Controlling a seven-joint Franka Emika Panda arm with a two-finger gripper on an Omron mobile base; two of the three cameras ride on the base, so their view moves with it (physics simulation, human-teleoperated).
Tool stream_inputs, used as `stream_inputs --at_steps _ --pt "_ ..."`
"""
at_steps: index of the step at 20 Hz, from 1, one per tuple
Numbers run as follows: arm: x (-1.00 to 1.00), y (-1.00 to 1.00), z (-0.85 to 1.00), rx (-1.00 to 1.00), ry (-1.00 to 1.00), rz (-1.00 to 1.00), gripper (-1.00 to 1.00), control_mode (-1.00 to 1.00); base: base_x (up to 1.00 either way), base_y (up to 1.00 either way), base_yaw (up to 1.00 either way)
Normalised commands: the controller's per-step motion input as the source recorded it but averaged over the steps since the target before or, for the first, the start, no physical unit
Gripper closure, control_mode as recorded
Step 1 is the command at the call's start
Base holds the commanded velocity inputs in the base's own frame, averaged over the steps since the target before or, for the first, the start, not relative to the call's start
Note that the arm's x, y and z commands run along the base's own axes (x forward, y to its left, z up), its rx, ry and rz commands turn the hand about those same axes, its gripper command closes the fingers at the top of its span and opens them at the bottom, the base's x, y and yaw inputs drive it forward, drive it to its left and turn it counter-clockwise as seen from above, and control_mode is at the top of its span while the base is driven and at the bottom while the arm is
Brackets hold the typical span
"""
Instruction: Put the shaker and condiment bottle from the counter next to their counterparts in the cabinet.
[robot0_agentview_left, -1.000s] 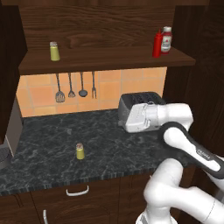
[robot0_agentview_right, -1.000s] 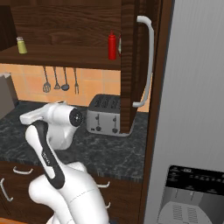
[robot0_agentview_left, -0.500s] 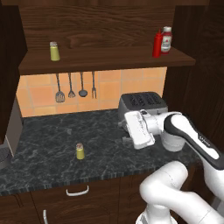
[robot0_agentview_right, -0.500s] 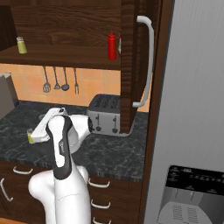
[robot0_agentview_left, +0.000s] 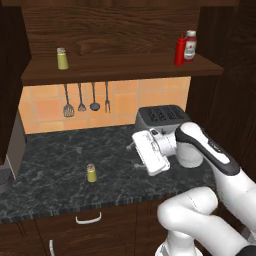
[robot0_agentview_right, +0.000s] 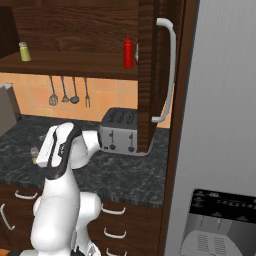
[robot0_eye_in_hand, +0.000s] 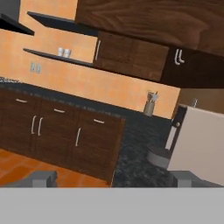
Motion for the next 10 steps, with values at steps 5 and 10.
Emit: stream_inputs --at_steps 5,10 --pt "-0.02 0.29 -0.22 -0.03 -0.03 0.00 -1.00 -1.00 0.00 0.00 0.00" --pt "0.26 0.03 -0.48 0.00 0.00 0.00 -1.00 -1.00 0.00 0.00 0.00"
